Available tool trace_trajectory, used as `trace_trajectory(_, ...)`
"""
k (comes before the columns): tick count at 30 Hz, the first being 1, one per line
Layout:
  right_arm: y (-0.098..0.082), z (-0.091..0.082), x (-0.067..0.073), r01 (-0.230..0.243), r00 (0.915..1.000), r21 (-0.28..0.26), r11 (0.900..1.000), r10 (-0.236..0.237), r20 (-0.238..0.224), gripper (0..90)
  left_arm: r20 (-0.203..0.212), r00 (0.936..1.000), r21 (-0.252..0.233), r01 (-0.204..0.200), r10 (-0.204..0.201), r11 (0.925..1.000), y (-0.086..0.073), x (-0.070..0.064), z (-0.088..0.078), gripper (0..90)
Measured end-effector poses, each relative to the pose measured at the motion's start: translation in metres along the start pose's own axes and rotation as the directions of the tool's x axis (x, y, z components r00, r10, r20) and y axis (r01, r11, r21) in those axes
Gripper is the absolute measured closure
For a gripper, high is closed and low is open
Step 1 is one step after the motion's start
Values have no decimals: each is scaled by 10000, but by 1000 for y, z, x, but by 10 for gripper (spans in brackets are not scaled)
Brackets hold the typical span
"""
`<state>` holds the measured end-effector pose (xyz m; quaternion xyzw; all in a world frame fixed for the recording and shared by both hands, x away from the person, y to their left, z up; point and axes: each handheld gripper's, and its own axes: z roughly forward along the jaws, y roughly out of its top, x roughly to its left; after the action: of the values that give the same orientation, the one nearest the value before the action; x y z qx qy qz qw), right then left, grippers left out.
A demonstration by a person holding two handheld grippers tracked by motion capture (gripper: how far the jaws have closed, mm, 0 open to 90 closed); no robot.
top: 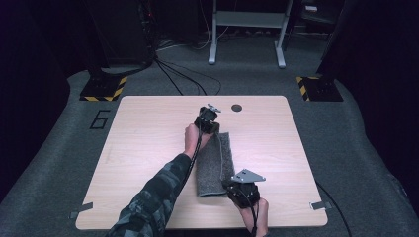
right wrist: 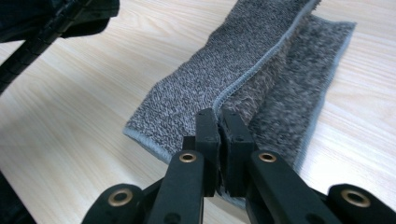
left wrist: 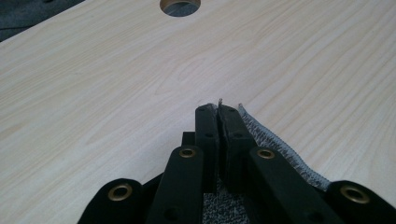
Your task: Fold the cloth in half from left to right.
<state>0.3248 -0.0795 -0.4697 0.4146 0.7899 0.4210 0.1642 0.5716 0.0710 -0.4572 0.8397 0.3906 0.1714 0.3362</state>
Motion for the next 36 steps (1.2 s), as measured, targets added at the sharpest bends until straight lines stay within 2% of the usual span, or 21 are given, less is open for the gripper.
trace_trajectory(4, -4, 0, -3, -50, 9999, 104, 9999, 49, 111, 868, 44, 10000, 41, -11, 10, 10000, 2, -3, 5, 868)
trace_trajectory(5, -6, 0, -3, -66, 9998, 152, 9999, 63, 208, 865, 84, 10000, 63, -12, 11, 10000, 3, -3, 6, 838)
trace_trajectory(7, -9, 1, -5, -71, 9991, 339, 9994, 57, 418, 846, 276, 9992, 205, 273, -279, 9994, 5, -2, 9, 643)
trace_trajectory(8, -9, 1, -5, -71, 9991, 339, 9994, 57, 418, 846, 276, 9992, 205, 273, -279, 9994, 5, -2, 9, 567)
trace_trajectory(9, -10, 1, -6, -93, 9981, 445, 9990, 66, 605, 817, 294, 9989, 127, 361, -364, 9993, 5, -2, 8, 567)
trace_trajectory(10, -12, 1, -8, -111, 9973, 579, 9983, 68, 734, 762, 215, 9987, 137, 460, -463, 9988, 6, -1, 6, 457)
trace_trajectory(11, -14, 1, -10, -225, 9965, 698, 9973, 167, 817, 719, 217, 9983, 82, 534, -536, 9985, 6, 0, 5, 396)
trace_trajectory(14, -18, -1, -17, -394, 9928, 953, 9947, 282, 1165, 594, 353, 9957, -86, 856, -852, 9963, 4, 8, -7, 279)
trace_trajectory(15, -20, -5, -24, -535, 9916, 1066, 9929, 402, 1232, 515, 420, 9948, -149, 932, -925, 9955, 3, 10, -11, 246)
trace_trajectory(16, -20, -5, -24, -535, 9916, 1066, 9929, 402, 1232, 515, 490, 9942, -162, 966, -958, 9952, 0, 12, -15, 246)
trace_trajectory(18, -22, -11, -30, -879, 9875, 946, 9916, 743, 1391, 440, 411, 9955, -146, 865, -859, 9961, -8, 17, -25, 230)
trace_trajectory(22, -20, -15, -40, -1153, 9828, 668, 9911, 1041, 1526, 378, 462, 9952, 80, 858, -861, 9963, -31, 23, -40, 200)
trace_trajectory(25, -15, -9, -44, -1098, 9826, 634, 9919, 987, 1573, 344, 362, 9961, 253, 797, -806, 9965, -55, 23, -50, 191)
trace_trajectory(26, -13, -5, -46, -962, 9836, 755, 9925, 832, 1603, 327, 331, 9965, 270, 765, -774, 9967, -61, 22, -52, 191)
trace_trajectory(27, -12, -2, -46, -985, 9837, 765, 9922, 854, 1585, 325, 466, 9955, 382, 809, -826, 9960, -71, 21, -56, 188)
trace_trajectory(29, -10, 6, -50, -793, 9850, 959, 9922, 632, 1608, 298, 568, 9954, 507, 737, -766, 9960, -85, 16, -62, 178)
trace_trajectory(31, -11, 10, -50, -887, 9831, 991, 9911, 711, 1687, 296, 713, 9955, 598, 577, -620, 9965, -101, 7, -69, 176)
trace_trajectory(36, -18, 24, -53, -887, 9817, 1462, 9853, 617, 1804, 282, 1130, 9934, 691, 94, -172, 9976, -139, -25, -90, 168)
